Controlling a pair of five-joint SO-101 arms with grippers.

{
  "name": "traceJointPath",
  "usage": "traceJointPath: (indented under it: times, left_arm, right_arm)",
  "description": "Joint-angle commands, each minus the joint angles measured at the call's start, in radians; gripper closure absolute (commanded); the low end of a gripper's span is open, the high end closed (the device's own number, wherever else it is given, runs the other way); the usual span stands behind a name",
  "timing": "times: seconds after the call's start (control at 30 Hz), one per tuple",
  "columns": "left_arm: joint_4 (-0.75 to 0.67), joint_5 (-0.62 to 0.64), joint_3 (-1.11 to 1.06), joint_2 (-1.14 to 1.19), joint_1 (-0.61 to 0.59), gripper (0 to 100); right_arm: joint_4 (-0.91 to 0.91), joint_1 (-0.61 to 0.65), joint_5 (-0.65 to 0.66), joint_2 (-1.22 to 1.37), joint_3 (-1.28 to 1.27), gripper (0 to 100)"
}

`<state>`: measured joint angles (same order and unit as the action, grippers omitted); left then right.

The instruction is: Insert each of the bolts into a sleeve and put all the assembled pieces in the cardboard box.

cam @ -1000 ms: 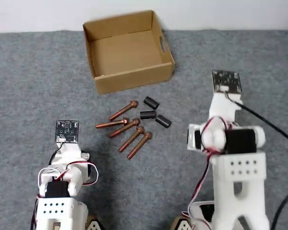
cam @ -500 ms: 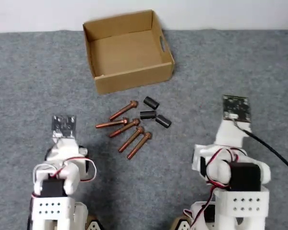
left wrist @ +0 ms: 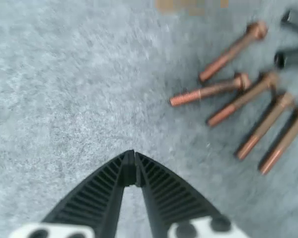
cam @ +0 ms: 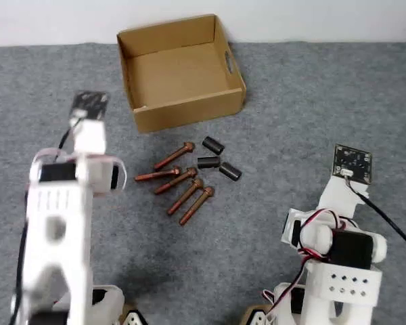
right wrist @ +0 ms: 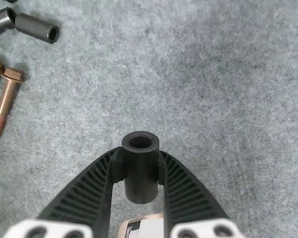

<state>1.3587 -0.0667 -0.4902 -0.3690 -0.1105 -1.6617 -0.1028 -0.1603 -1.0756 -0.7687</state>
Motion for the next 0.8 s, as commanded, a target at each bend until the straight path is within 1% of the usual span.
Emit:
traceJointPath:
  times: [0.0,0.07,0.13,0.27,0.33,0.4,0.53,0.77]
  left_arm:
    - [0.101,-0.235,0.262,0.256,0.005,100]
    - [0.127,-0.344,0.351,0.345,0.015,100]
    - [0.15,-0.423,0.423,0.411,0.038,100]
    - [0.196,-0.582,0.512,0.506,0.13,99]
    - [0.203,-0.629,0.535,0.548,0.18,99]
    - [0.203,-0.644,0.556,0.589,0.215,95]
    - [0.203,-0.647,0.618,0.675,0.256,84]
    - [0.203,-0.689,0.797,0.85,0.264,83]
  right_arm:
    - [0.018,-0.013,-0.011,-0.01,0.008,99.1]
    - [0.018,-0.013,-0.012,-0.01,0.008,99.1]
    - [0.018,-0.013,-0.012,-0.01,0.008,99.1]
    - [0.018,-0.013,-0.012,-0.01,0.008,99.1]
    - [0.018,-0.013,-0.012,-0.01,0.008,99.1]
    - [0.018,-0.015,-0.012,-0.01,0.008,99.1]
    - [0.018,-0.015,-0.012,-0.01,0.008,99.1]
    - [0.012,-0.015,-0.012,-0.01,0.008,99.1]
